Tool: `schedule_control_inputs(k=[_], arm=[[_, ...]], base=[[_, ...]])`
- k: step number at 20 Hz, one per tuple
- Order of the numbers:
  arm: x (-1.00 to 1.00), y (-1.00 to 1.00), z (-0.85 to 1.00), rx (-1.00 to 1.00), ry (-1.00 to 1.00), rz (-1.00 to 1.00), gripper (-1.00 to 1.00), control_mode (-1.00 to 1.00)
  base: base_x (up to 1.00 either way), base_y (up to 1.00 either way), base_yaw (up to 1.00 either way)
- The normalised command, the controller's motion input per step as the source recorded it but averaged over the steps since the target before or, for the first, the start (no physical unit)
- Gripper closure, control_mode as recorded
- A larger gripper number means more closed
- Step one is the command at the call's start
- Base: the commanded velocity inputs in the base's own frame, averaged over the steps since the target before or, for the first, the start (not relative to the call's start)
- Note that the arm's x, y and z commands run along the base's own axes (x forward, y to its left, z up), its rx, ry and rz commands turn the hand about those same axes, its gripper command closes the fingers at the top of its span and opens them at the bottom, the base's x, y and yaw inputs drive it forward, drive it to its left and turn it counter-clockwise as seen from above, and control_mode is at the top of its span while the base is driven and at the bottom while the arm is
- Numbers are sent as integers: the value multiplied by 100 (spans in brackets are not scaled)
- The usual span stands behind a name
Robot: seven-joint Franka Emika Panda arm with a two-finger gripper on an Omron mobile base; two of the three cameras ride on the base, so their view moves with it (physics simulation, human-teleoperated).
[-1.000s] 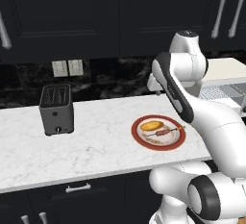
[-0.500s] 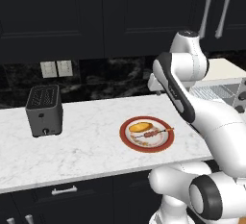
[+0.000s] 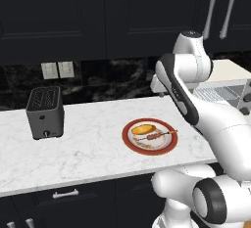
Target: Pick up the kebab skewer and baguette bread, and place them inside the toaster oven. Close the toaster oven door and start by setting the timer.
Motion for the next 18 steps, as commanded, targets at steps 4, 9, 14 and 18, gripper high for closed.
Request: schedule_control_inputs(k=[4,9,14,18], arm=[[0,0,0,0,0,0,-100,-100],[0,0,0,0,0,0,-100,-100],[-21,-13,-20,-4,-3,0,-100,-100],[-42,-88,-19,3,-16,11,-100,-100]], base=[[0,0,0],[0,0,0],[0,0,0],[0,0,0]])
